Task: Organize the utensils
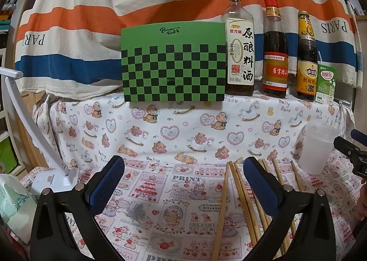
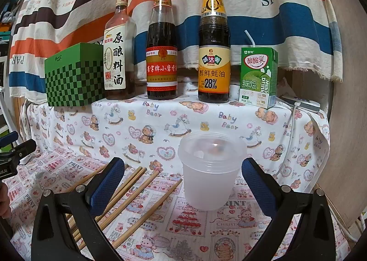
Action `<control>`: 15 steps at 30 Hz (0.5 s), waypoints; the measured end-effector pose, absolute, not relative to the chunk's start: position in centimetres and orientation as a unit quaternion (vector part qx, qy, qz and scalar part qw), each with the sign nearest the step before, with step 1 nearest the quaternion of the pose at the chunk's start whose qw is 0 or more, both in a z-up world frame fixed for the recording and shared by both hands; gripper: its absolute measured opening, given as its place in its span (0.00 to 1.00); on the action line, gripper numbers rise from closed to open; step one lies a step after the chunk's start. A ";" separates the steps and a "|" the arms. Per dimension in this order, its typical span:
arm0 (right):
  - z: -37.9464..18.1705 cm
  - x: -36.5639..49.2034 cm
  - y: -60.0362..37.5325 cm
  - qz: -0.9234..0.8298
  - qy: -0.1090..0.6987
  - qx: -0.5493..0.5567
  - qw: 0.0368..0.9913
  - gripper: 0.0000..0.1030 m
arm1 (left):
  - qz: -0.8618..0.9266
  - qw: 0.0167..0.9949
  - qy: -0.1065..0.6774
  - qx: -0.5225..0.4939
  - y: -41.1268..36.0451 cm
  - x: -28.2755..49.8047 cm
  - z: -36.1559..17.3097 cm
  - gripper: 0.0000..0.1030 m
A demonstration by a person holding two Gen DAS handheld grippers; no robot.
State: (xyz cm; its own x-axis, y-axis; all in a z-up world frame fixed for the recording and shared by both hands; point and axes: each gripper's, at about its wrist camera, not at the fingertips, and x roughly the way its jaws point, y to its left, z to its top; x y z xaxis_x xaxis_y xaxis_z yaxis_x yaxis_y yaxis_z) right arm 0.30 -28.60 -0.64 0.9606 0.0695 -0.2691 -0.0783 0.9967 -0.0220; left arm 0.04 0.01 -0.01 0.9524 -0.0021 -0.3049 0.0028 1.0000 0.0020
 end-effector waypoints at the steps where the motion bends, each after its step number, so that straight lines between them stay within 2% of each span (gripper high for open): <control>1: -0.6 0.3 -28.6 0.039 0.135 -0.016 0.990 1.00 | -0.001 0.988 0.154 0.001 0.0 0.0 0.0 1.00; 15: -0.6 0.3 -28.6 0.039 0.135 -0.017 0.990 1.00 | -0.001 0.988 0.153 0.001 0.0 0.0 0.0 1.00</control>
